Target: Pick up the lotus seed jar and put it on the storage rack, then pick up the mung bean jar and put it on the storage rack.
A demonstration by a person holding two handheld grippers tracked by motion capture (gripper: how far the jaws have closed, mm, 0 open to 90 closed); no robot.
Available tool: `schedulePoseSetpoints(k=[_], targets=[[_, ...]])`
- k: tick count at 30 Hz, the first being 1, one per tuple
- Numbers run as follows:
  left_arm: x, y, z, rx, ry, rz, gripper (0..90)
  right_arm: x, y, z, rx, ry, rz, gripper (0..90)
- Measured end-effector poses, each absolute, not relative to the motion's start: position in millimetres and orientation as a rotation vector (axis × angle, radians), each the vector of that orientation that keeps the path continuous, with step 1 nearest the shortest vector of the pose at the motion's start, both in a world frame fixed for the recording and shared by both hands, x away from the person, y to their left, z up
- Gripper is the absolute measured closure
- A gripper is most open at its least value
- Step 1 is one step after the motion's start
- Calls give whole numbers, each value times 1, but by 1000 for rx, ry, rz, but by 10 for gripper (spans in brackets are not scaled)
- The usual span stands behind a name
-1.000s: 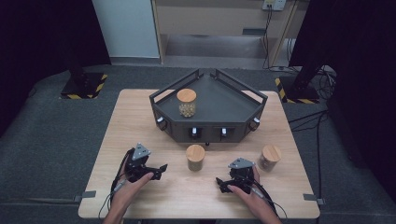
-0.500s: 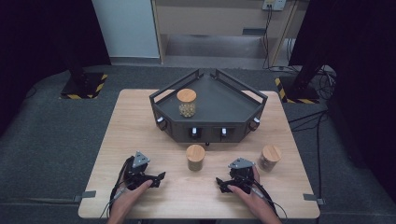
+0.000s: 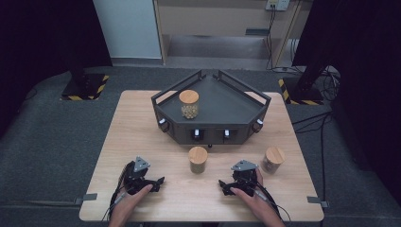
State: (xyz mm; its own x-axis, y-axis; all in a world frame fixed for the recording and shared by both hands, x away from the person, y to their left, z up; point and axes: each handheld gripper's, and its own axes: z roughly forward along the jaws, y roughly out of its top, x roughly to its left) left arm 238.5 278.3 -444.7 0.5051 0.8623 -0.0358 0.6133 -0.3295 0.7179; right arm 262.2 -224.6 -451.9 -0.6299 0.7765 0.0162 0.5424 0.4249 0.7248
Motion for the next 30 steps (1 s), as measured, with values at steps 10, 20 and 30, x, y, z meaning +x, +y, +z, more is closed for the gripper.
schedulePoseSetpoints(k=[10, 20, 30], targets=[[240, 273, -443, 2102, 1201, 502, 5, 262, -225, -452, 1139, 2361, 1025, 9], [242, 272, -443, 2107, 1202, 499, 0, 262, -225, -445, 1122, 2391, 1032, 25], [244, 272, -443, 2106, 1203, 500, 0, 257, -208, -424, 1041, 2453, 1055, 28]])
